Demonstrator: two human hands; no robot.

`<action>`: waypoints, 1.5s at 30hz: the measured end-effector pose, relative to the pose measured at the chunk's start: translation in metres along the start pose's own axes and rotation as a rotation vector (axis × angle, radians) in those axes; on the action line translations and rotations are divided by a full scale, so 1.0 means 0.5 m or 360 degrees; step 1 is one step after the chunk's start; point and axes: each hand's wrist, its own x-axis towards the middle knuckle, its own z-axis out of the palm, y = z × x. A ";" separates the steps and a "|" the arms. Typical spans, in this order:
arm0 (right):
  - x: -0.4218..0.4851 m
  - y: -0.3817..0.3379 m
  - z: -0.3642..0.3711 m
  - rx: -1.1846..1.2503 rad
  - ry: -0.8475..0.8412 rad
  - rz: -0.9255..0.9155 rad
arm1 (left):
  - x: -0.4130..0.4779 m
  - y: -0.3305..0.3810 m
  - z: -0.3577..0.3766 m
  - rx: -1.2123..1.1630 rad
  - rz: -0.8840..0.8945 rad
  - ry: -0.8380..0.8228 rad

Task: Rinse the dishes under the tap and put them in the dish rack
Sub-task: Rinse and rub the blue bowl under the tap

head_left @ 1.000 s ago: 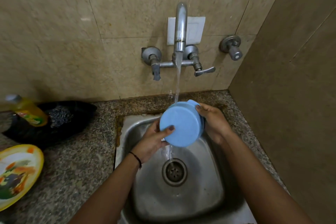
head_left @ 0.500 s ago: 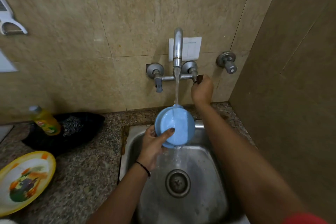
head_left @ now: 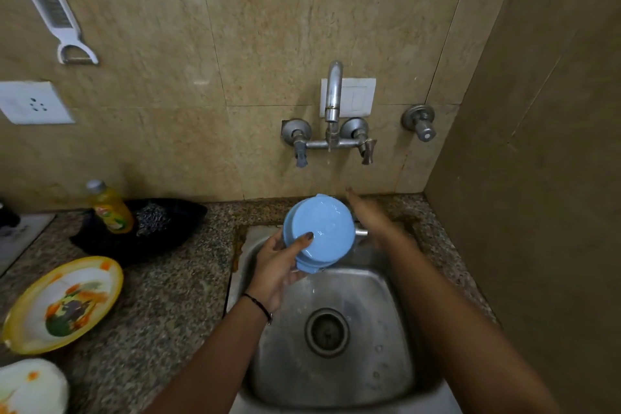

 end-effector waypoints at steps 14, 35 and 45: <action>-0.145 0.250 0.009 0.0606 -0.0481 0.0314 | -0.104 -0.112 -0.065 0.0237 -0.0395 -0.0189; -0.229 0.053 0.184 0.0882 -0.0490 -0.0235 | -0.158 0.065 -0.115 -0.0380 0.0345 0.0156; -0.273 -0.286 0.618 0.0415 -0.1040 -0.0509 | -0.322 0.422 -0.548 -0.0170 0.0859 0.0547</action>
